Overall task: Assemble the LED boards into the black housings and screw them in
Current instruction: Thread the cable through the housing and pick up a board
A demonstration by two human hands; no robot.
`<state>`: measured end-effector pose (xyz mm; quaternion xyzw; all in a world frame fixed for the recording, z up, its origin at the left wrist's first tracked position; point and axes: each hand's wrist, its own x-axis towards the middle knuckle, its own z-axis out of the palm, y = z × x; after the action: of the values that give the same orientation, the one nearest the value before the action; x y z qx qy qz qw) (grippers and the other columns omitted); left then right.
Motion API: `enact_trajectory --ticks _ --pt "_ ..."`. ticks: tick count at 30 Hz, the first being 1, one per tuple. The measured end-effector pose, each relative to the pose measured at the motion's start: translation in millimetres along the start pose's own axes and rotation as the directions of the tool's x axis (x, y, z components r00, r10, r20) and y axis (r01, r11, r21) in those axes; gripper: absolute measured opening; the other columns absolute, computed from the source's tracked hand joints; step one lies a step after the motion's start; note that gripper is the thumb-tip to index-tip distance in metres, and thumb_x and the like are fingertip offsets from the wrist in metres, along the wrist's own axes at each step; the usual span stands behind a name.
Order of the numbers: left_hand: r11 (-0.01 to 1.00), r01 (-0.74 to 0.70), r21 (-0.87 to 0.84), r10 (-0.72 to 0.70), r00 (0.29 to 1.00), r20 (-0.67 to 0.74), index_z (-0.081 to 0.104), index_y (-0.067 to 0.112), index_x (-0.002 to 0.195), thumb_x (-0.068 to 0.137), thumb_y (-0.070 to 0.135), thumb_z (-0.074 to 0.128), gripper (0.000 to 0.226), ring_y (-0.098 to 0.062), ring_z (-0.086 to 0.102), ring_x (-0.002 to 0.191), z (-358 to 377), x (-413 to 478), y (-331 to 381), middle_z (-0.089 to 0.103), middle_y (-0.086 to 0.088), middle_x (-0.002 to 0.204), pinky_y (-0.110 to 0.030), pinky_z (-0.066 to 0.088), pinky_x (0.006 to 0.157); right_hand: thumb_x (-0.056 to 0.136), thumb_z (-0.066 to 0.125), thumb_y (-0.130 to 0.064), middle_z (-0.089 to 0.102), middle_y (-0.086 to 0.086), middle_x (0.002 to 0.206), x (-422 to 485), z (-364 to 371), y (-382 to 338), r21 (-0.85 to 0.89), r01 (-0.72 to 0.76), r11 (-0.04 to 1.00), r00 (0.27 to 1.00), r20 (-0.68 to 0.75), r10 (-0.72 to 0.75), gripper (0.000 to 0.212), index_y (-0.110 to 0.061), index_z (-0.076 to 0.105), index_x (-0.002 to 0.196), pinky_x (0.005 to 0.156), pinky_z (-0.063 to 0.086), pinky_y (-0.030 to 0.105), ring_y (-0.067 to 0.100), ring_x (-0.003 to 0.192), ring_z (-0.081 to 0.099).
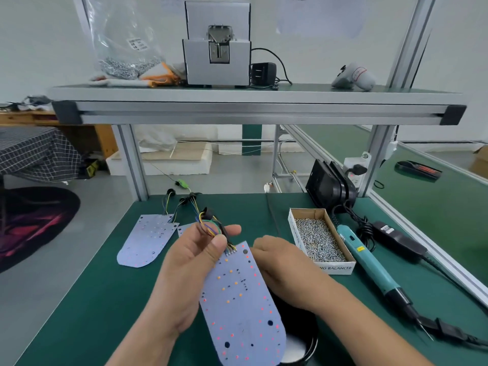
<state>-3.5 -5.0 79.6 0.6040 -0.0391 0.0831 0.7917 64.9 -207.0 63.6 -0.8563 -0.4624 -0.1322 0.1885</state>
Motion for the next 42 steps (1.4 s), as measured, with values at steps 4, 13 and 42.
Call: enact_trajectory --ticks 4,13,42 --pt "0.994 0.021 -0.109 -0.039 0.985 -0.166 0.069 0.007 0.104 0.087 0.032 0.072 0.031 -0.022 0.069 0.086 -2 6 -2 0.077 -0.008 0.102 -0.037 0.056 0.080 0.098 0.057 -0.025 0.056 -0.002 0.088 1 6 8 -0.047 -0.056 0.997 0.993 -0.107 0.051 0.015 -0.022 0.068 0.108 0.075 0.043 0.038 0.023 0.082 0.053" --pt "0.955 0.103 -0.280 -0.187 0.938 -0.293 0.069 0.015 0.087 0.105 0.026 0.064 0.022 -0.020 0.066 0.066 -14 14 -9 0.070 -0.004 0.080 -0.033 0.058 0.063 0.097 0.065 -0.003 0.065 -0.008 0.102 -6 10 64 0.139 -0.451 0.882 0.843 -0.259 0.472 0.022 -0.025 0.063 0.099 0.083 0.048 0.037 0.018 0.098 0.061" --pt "0.874 0.326 -0.360 -0.319 0.944 0.080 0.058 0.008 0.121 0.100 0.030 0.062 0.030 -0.018 0.057 0.044 15 4 -27 0.061 -0.009 0.067 -0.024 0.049 0.041 0.095 0.068 0.009 0.074 0.011 0.105 -22 -31 -6 0.918 -0.172 0.357 0.985 0.160 0.062 0.022 -0.006 0.068 0.111 0.085 0.055 0.029 0.016 0.089 0.068"
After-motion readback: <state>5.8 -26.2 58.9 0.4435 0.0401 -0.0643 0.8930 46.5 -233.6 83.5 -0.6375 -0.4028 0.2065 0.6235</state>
